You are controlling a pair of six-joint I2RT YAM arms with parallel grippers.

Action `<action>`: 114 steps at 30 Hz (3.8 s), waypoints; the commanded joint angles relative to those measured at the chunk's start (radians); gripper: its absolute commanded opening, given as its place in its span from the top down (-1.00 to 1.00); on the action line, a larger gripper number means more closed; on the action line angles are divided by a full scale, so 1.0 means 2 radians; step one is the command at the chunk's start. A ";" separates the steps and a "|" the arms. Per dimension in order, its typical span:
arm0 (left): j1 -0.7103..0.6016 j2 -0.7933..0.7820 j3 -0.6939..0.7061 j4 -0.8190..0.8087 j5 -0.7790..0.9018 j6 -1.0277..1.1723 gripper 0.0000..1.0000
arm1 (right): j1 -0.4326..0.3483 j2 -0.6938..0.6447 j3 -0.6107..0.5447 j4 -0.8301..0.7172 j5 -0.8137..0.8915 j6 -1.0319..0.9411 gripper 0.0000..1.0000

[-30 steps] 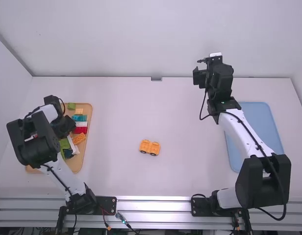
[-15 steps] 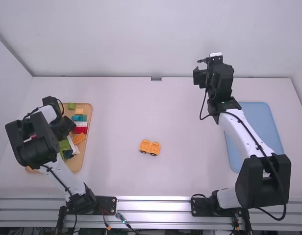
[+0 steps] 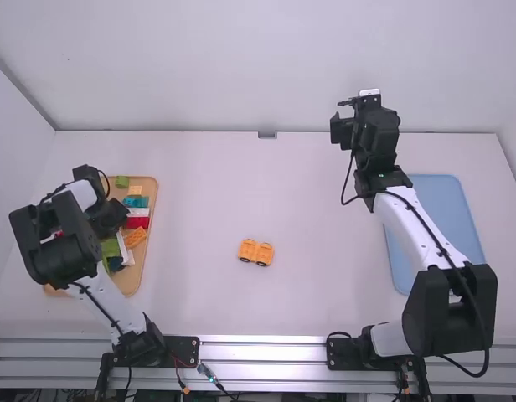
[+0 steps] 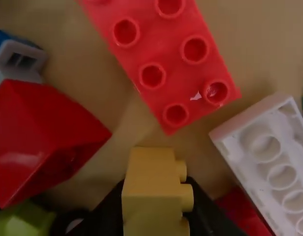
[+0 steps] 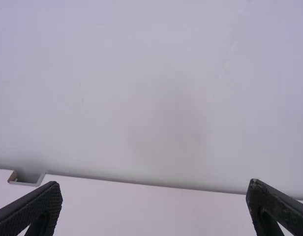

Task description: Assemble lego blocks to make yellow taxi

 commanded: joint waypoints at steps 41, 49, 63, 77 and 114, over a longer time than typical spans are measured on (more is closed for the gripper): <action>-0.397 -0.223 -0.052 0.218 0.069 0.469 0.97 | -0.067 0.131 0.067 -0.075 -0.637 0.110 -0.98; -0.463 -0.223 -0.121 0.385 0.068 0.498 0.97 | -0.056 0.188 0.089 -0.134 -0.713 0.089 -0.79; -0.469 -0.223 -0.170 0.421 0.068 0.462 0.97 | 0.014 0.194 0.089 -0.178 -0.654 0.057 -0.68; -0.473 -0.193 -0.171 0.420 0.094 0.454 0.97 | 0.057 0.194 0.089 -0.180 -0.620 0.048 -0.44; -0.473 -0.177 -0.171 0.463 0.143 0.417 0.85 | 0.077 0.194 0.089 -0.180 -0.573 0.084 0.54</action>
